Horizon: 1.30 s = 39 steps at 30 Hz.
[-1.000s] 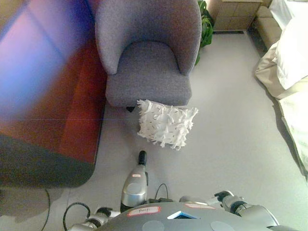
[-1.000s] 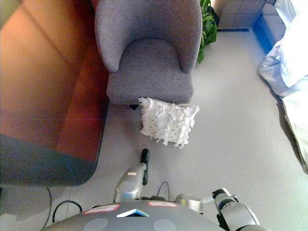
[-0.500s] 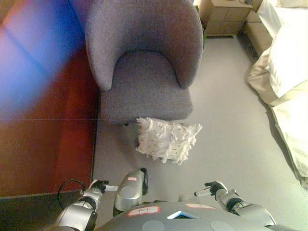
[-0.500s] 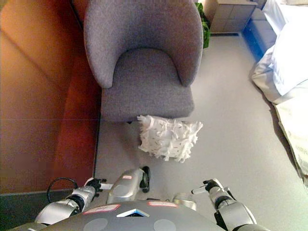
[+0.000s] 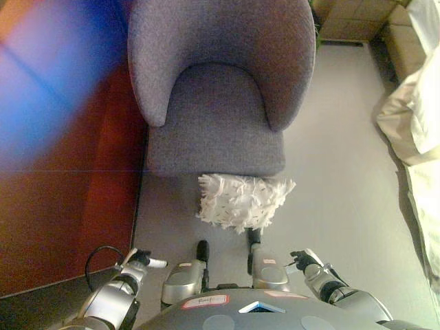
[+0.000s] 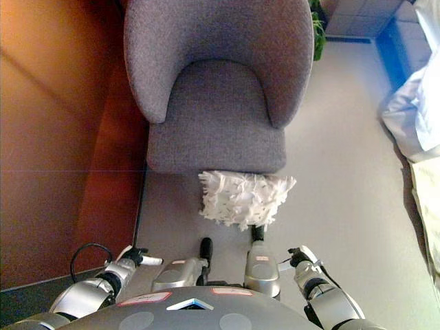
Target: Pick up the pillow and put it on the sofa.
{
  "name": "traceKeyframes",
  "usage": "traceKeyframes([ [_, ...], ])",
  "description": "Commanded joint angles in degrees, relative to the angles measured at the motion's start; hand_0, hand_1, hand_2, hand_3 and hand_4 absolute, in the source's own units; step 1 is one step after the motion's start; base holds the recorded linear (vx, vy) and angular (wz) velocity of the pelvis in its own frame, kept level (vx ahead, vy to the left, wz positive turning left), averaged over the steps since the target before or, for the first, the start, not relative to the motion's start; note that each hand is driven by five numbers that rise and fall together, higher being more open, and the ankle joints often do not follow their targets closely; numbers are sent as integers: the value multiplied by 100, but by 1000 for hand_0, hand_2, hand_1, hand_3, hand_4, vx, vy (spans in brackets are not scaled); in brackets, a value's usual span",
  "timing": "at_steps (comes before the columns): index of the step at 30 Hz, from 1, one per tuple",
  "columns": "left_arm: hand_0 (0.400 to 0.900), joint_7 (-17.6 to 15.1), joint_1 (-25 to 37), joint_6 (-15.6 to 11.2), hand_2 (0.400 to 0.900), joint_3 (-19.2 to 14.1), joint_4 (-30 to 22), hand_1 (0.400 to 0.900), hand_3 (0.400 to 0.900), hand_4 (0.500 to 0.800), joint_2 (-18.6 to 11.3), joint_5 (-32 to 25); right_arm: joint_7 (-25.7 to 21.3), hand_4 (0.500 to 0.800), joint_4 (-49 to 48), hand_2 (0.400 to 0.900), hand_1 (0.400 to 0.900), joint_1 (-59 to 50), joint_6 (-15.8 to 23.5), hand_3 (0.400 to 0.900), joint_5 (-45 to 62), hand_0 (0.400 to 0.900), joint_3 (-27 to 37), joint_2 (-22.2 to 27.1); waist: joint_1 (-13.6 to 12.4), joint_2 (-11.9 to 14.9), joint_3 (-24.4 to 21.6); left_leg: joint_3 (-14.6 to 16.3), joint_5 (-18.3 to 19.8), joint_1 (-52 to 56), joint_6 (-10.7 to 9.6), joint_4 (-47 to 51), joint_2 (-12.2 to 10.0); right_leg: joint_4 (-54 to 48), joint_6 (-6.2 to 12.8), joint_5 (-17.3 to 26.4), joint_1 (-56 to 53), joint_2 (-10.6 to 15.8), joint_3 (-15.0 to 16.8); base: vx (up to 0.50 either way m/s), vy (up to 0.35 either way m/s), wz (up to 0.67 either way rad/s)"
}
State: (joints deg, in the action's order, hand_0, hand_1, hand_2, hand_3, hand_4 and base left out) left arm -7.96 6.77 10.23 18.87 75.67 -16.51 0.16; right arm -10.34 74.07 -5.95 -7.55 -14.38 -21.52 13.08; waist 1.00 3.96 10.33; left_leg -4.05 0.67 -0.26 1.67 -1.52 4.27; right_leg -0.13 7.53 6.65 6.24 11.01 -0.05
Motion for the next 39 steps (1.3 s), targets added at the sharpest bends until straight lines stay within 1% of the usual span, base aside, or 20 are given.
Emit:
traceKeyframes([
  [1,900,-155,143,101,900,-28,-102,900,900,800,-14,-63,-741,800,-233,900,900,-608,-196,900,-376,900,-228,551,-108,-224,167,98,186,-310,-189,-214,-702,552,84,120,696,7,-10,-72,-176,20],
  [4,900,-132,560,45,900,190,-124,900,900,800,6,-300,-875,800,-342,900,900,-1412,-386,900,-534,900,-499,703,-186,-374,445,55,-97,-669,-309,-23,-846,683,-1,11,993,-44,-171,-147,-121,22],
  [8,900,-35,994,107,900,340,-167,900,900,800,-4,-561,-897,800,-440,900,900,-2172,-600,900,-733,900,-802,903,-250,-520,704,-54,-237,-938,-392,64,-871,851,-57,-93,1255,-14,-365,-65,-50,29],
  [12,900,2,1304,268,900,344,-116,900,900,800,-61,-756,-663,800,-490,900,900,-2770,-614,900,-622,900,-964,1005,-308,-603,868,-145,-239,-1132,-386,26,-829,1191,-68,-226,1589,37,-439,-54,7,16],
  [17,900,18,1617,402,900,352,-83,900,900,800,-91,-866,-536,800,-543,900,900,-3280,-515,900,-642,900,-1137,1051,-360,-665,1027,-204,-148,-1369,-361,-231,-764,1503,-100,-355,1831,89,-448,-21,15,11],
  [20,900,-52,1835,512,900,408,-111,900,900,800,-37,-1018,-429,800,-542,900,900,-3588,-598,900,-652,900,-1280,1072,-374,-706,1128,-209,-97,-1564,-361,-424,-706,1586,-127,-382,1973,114,-436,-46,34,8],
  [23,900,-117,2089,626,900,460,-100,900,900,800,13,-1223,-218,800,-500,900,900,-3956,-658,900,-608,900,-1418,1093,-389,-735,1270,-182,-93,-1861,-350,-642,-656,1669,-157,-390,2154,127,-431,-90,43,5],
  [27,900,-225,2373,751,900,529,-109,900,900,800,41,-1516,2,800,-487,900,900,-4349,-638,900,-456,900,-1589,1171,-411,-762,1461,-155,-98,-2243,-313,-938,-563,1807,-181,-414,2374,138,-411,-100,32,6],
  [29,900,-236,2466,791,900,533,-101,900,900,800,45,-1593,-7,800,-461,900,900,-4482,-630,900,-483,900,-1620,1211,-419,-774,1527,-138,-79,-2422,-300,-1115,-521,1905,-191,-442,2478,158,-411,-100,35,5],
  [31,900,-239,2583,859,900,506,-66,900,900,800,32,-1685,-205,800,-441,900,900,-4628,-738,900,-535,900,-1668,1256,-423,-793,1606,-67,-52,-2619,-286,-1324,-503,2064,-215,-495,2614,180,-439,-108,45,2],
  [34,900,-232,2664,902,900,481,-26,900,900,800,-8,-1742,-481,800,-456,900,900,-4753,-778,900,-449,900,-1663,1368,-433,-791,1720,-79,57,-2918,-273,-1747,-439,2338,-253,-603,2774,202,-416,-72,14,1],
  [39,900,-271,2739,925,900,420,-32,900,900,800,-83,-1972,-730,800,-475,900,900,-4968,-913,900,-539,900,-1605,1573,-444,-799,1820,-40,122,-3345,-254,-2152,-439,2699,-283,-720,3060,155,-349,-54,8,-1],
])
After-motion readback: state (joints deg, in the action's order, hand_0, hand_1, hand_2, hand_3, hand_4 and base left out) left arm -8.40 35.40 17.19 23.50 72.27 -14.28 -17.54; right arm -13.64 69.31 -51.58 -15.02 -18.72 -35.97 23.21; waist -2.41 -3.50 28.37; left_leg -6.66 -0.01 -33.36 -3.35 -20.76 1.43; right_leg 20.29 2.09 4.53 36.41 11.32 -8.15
